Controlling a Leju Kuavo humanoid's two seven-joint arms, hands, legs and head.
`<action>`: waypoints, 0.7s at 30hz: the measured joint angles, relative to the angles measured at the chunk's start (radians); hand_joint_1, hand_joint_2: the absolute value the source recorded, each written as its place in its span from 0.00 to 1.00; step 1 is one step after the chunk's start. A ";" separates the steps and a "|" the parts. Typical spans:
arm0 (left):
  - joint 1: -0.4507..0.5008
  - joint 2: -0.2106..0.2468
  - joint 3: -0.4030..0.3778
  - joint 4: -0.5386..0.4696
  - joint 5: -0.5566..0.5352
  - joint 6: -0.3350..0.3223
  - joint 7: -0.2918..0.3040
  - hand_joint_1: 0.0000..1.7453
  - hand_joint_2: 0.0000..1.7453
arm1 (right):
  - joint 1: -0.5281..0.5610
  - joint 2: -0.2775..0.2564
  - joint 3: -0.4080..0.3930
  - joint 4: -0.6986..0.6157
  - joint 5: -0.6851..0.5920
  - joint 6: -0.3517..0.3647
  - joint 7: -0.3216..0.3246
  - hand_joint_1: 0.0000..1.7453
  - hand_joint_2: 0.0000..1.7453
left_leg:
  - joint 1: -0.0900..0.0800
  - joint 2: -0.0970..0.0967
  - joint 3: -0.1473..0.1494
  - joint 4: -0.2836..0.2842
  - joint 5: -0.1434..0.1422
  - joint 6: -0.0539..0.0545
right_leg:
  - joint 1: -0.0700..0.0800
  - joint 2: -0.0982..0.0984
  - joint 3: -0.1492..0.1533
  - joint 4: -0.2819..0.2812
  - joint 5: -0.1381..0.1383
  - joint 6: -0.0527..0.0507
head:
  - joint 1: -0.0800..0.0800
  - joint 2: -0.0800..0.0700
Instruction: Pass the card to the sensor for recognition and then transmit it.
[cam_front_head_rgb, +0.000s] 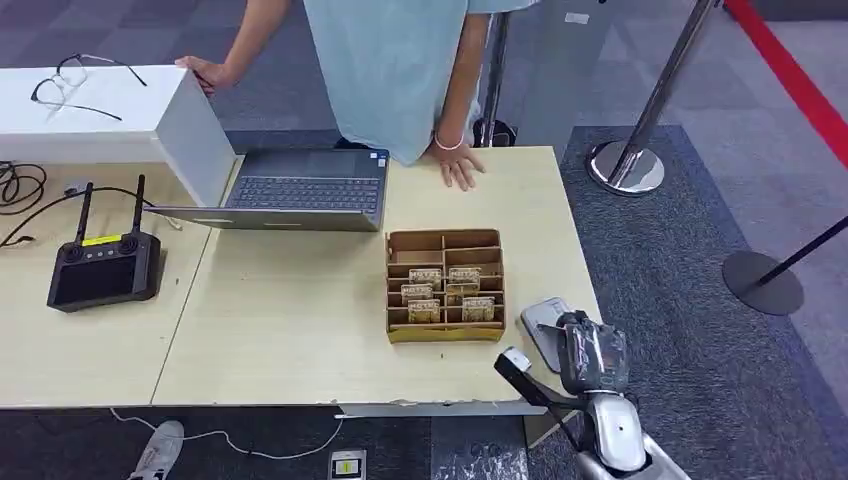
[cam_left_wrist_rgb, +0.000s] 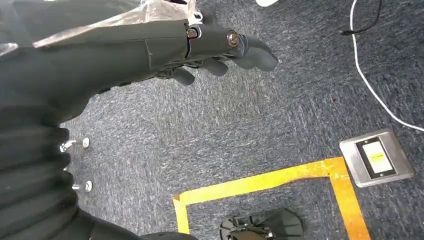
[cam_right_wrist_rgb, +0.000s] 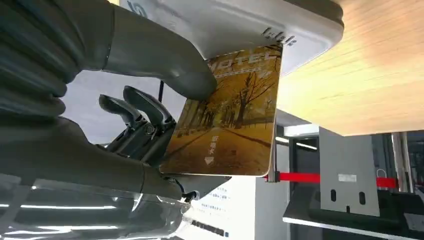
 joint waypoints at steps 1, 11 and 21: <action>0.000 0.000 0.000 0.000 0.000 0.000 0.000 0.00 1.00 | -0.002 0.002 0.000 0.004 -0.005 -0.002 -0.002 1.00 1.00 | 0.000 0.000 0.000 0.000 0.000 0.000 | 0.000 0.000 0.000 0.000 0.000 0.000 | 0.000 0.000; 0.000 0.000 0.000 0.000 0.000 0.001 0.000 0.00 1.00 | -0.010 0.013 0.000 0.032 -0.029 -0.012 -0.008 1.00 1.00 | 0.000 0.000 0.003 0.000 0.000 0.000 | 0.000 0.000 0.003 0.000 0.000 0.000 | 0.000 0.000; 0.000 -0.002 0.000 0.000 0.000 0.004 0.000 0.00 1.00 | -0.021 0.030 0.000 0.072 -0.059 -0.027 -0.023 1.00 1.00 | 0.000 0.001 0.006 0.000 0.000 0.000 | 0.000 0.000 0.006 -0.001 0.000 0.000 | 0.000 0.000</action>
